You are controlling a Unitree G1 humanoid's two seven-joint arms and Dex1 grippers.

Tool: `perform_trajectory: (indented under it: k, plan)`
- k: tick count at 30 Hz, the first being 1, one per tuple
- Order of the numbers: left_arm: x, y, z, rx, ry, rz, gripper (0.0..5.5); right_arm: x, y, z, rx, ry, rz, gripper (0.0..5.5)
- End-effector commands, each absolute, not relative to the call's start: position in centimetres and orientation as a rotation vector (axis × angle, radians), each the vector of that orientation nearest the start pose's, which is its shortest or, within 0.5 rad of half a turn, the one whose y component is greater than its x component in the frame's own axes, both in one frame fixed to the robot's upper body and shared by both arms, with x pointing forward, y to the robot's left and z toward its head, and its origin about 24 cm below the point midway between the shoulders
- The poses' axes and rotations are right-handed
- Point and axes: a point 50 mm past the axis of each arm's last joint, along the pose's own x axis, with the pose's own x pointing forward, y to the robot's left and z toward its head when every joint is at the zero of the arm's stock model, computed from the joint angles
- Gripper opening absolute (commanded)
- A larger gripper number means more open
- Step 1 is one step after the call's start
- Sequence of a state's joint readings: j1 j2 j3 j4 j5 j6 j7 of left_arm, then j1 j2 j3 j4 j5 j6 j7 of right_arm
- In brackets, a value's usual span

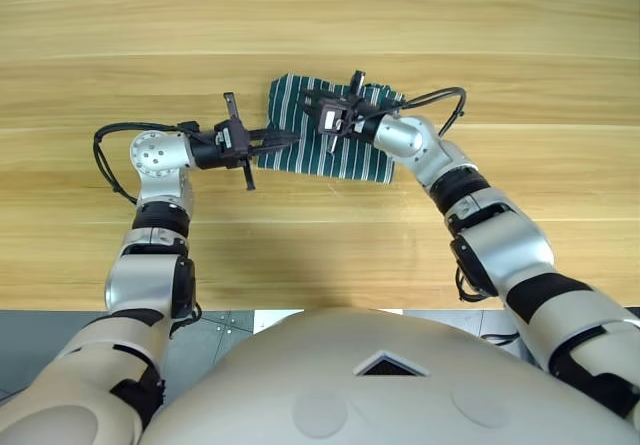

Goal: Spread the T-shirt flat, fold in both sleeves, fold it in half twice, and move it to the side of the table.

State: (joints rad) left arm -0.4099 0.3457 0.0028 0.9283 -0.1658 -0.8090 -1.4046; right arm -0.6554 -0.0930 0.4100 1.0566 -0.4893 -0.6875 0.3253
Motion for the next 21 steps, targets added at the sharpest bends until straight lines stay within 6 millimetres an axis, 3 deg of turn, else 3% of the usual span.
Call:
perform_trajectory:
  k: [1,7,14,21]
  plan:
    - [27.5,19.2,2.3,0.485,-0.058,-1.293,0.0,31.3,-3.7,2.2,-0.835,-0.194,1.062,0.03]
    - [27.9,19.9,2.4,0.585,-0.02,-1.25,0.0,31.3,-3.5,0.9,-0.905,-0.109,1.056,0.03]
    - [27.8,19.7,1.4,0.69,0.041,-1.233,0.0,31.2,-5.8,-1.6,-0.944,0.081,0.996,0.03]
    - [27.3,19.2,-0.6,0.794,0.161,-1.264,0.0,31.0,-6.2,-2.0,-0.922,0.115,0.98,0.03]
